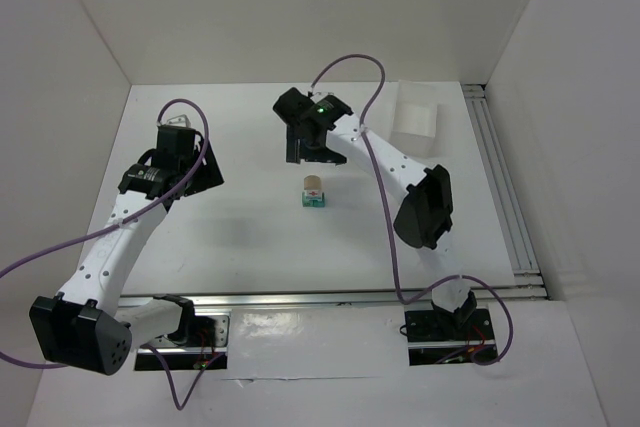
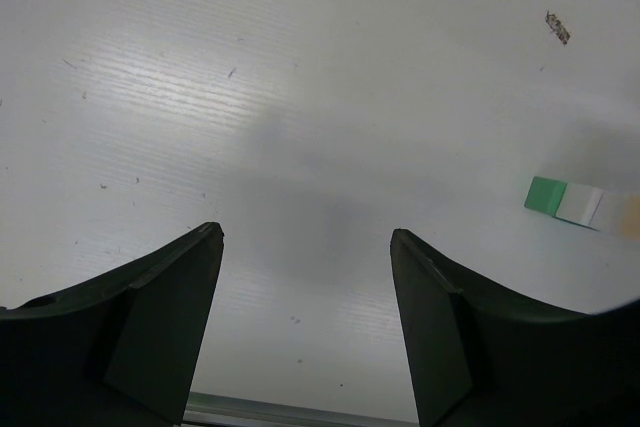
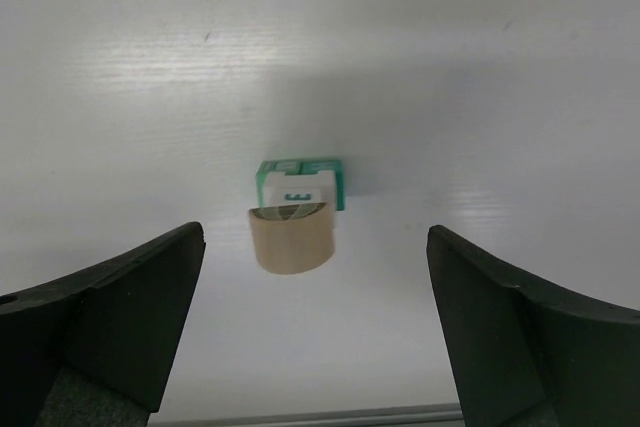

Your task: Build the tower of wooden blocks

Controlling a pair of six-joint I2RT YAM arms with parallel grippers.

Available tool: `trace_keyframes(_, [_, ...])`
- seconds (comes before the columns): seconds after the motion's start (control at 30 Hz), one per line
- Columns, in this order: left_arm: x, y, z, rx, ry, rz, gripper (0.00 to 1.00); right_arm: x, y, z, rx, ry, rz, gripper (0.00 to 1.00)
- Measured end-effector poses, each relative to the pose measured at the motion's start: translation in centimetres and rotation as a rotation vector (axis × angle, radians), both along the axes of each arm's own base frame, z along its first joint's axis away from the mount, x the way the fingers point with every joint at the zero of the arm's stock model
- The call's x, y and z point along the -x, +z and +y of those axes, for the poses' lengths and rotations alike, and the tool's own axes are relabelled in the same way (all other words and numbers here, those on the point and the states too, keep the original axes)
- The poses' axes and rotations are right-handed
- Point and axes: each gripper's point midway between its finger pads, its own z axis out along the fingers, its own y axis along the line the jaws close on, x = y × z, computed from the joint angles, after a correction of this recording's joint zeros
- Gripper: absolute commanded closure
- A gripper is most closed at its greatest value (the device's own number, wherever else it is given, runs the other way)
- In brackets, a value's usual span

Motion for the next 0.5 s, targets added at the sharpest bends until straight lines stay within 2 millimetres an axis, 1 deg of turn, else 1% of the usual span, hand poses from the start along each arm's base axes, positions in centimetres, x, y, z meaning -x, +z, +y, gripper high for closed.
trace_keyframes(0.07, [0.0,0.0,0.1,-0.002,0.002,0.0,0.19,-0.3,1.1,-1.5,0.04,-0.025,-0.042,0.01])
trace_keyframes(0.13, [0.0,0.0,0.2,-0.007,0.006,-0.001,0.19,-0.2,2.4,-3.5,0.081,-0.063,-0.089,0.01])
trace_keyframes(0.2, [0.0,0.0,0.2,-0.009,0.007,-0.001,0.19,0.6,3.4,-6.4,0.119,-0.102,-0.123,0.01])
trace_keyframes(0.3, [0.0,0.0,0.2,-0.009,0.008,-0.001,0.19,2.3,4.6,-11.7,0.154,-0.177,-0.176,0.01])
trace_keyframes(0.4, [0.0,0.0,0.2,-0.009,0.008,-0.001,0.19,3.8,4.8,-15.7,0.131,-0.251,-0.233,0.01])
trace_keyframes(0.47, [0.1,0.0,0.3,-0.011,0.009,0.0,0.19,4.9,4.4,-17.4,0.105,-0.283,-0.258,0.05])
trace_keyframes(0.5, [0.1,0.0,0.3,-0.013,0.01,-0.001,0.19,5.3,4.1,-18.0,0.095,-0.293,-0.268,0.05])
